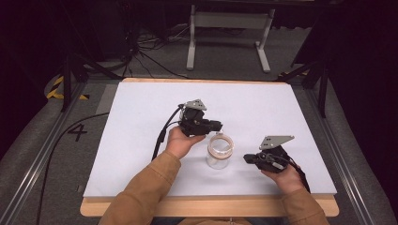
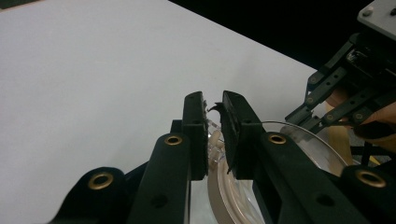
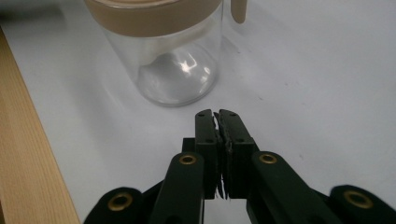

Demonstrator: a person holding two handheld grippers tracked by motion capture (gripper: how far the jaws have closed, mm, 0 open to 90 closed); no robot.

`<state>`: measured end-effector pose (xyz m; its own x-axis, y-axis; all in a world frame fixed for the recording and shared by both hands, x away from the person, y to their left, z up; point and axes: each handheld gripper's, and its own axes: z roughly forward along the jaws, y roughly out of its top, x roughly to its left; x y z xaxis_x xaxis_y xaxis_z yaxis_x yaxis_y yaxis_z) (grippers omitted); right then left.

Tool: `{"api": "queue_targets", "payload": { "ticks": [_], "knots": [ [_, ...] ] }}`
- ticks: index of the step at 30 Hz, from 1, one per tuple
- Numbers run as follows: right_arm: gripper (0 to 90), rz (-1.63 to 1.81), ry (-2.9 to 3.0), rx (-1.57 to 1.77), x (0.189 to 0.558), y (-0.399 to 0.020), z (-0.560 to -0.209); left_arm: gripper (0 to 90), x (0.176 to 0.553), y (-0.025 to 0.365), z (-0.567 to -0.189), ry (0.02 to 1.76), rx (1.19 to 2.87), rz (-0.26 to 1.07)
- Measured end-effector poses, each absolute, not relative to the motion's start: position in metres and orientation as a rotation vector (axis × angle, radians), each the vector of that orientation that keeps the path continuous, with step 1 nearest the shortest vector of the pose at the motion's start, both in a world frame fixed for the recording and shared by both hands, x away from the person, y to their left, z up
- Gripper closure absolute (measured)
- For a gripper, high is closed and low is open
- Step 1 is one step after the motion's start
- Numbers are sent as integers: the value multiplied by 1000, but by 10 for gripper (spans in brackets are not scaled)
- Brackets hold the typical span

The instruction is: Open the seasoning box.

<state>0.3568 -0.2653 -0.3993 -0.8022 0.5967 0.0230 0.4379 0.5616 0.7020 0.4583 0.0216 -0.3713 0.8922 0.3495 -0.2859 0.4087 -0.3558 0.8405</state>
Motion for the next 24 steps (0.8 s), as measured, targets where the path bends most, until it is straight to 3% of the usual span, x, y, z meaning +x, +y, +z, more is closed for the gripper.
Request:
{"api": "queue_targets", "payload": {
  "ticks": [24],
  "knots": [
    [891, 1227, 2592, 763, 342, -233, -389, 848, 463, 22, -378, 548, 1968, -104]
  ]
}}
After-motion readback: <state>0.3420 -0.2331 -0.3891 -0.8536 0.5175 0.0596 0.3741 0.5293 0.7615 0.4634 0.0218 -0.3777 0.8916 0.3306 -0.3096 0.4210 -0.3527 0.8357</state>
